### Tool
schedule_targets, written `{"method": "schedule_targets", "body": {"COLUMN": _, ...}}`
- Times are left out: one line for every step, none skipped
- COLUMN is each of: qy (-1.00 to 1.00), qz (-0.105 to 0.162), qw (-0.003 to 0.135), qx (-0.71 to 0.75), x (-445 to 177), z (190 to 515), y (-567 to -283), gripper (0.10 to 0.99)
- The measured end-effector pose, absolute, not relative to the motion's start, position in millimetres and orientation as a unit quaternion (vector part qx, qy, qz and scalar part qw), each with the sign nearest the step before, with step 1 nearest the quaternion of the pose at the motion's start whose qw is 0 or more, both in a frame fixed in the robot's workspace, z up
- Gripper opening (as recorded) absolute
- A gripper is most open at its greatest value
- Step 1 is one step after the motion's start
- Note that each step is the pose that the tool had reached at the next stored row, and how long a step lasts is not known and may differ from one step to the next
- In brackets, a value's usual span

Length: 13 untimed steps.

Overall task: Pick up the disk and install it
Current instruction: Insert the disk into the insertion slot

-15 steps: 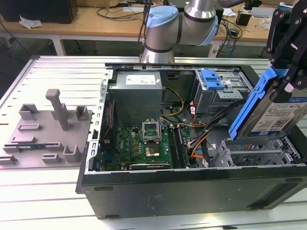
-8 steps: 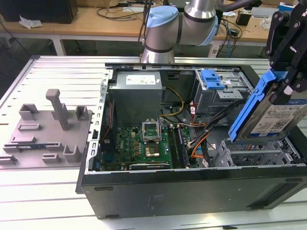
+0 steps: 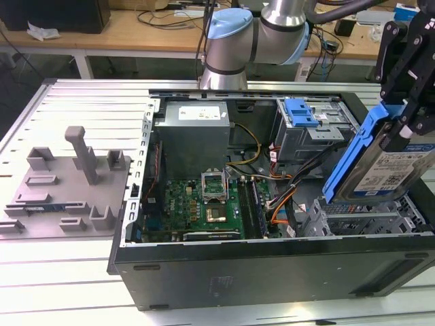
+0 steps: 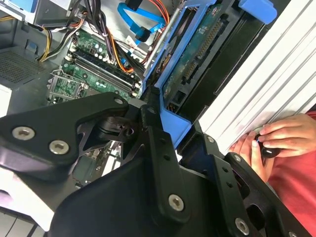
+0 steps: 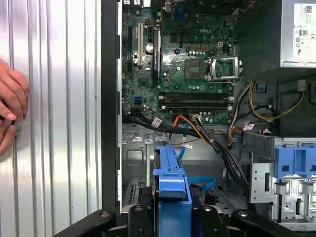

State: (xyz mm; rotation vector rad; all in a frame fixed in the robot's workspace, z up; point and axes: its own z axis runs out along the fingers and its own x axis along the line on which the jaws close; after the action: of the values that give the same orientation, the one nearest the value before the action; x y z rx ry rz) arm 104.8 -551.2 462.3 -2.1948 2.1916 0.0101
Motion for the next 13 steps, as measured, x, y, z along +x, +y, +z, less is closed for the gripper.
{"method": "schedule_targets", "body": {"qy": 0.706, "qz": 0.003, "qw": 0.02, "qx": -0.707, "x": 104.8, "z": 461.8, "y": -551.2, "gripper": 0.365}}
{"method": "schedule_targets", "body": {"qy": 0.706, "qz": 0.003, "qw": 0.02, "qx": -0.707, "x": 104.8, "z": 461.3, "y": -551.3, "gripper": 0.365}}
{"method": "schedule_targets", "body": {"qy": 0.706, "qz": 0.003, "qw": 0.02, "qx": -0.707, "x": 104.8, "z": 460.0, "y": -551.3, "gripper": 0.365}}
{"method": "schedule_targets", "body": {"qy": 0.706, "qz": 0.003, "qw": 0.02, "qx": -0.707, "x": 104.8, "z": 459.3, "y": -551.4, "gripper": 0.365}}
{"method": "schedule_targets", "body": {"qy": 0.706, "qz": 0.003, "qw": 0.02, "qx": -0.707, "x": 104.8, "z": 458.7, "y": -551.4, "gripper": 0.365}}
{"method": "schedule_targets", "body": {"qy": 0.706, "qz": 0.003, "qw": 0.02, "qx": -0.707, "x": 104.8, "z": 457.9, "y": -551.4, "gripper": 0.365}}
{"method": "schedule_targets", "body": {"qy": 0.706, "qz": 0.003, "qw": 0.02, "qx": -0.707, "x": 104.8, "z": 457.4, "y": -551.4, "gripper": 0.365}}
{"method": "schedule_targets", "body": {"qy": 0.706, "qz": 0.003, "qw": 0.02, "qx": -0.707, "x": 104.8, "z": 456.2, "y": -551.4, "gripper": 0.365}}
{"method": "schedule_targets", "body": {"qy": 0.706, "qz": 0.003, "qw": 0.02, "qx": -0.707, "x": 104.8, "z": 455.3, "y": -551.6, "gripper": 0.365}}
{"method": "schedule_targets", "body": {"qy": 0.706, "qz": 0.003, "qw": 0.02, "qx": -0.707, "x": 104.8, "z": 454.6, "y": -552.0, "gripper": 0.365}}
{"method": "schedule_targets", "body": {"qy": 0.706, "qz": 0.003, "qw": 0.02, "qx": -0.707, "x": 104.8, "z": 454.3, "y": -552.3, "gripper": 0.365}}
{"method": "schedule_targets", "body": {"qy": 0.706, "qz": 0.003, "qw": 0.02, "qx": -0.707, "x": 104.7, "z": 453.6, "y": -552.8, "gripper": 0.365}}
{"method": "schedule_targets", "body": {"qy": 0.706, "qz": 0.003, "qw": 0.02, "qx": -0.707, "x": 104.8, "z": 453.0, "y": -553.2, "gripper": 0.365}}
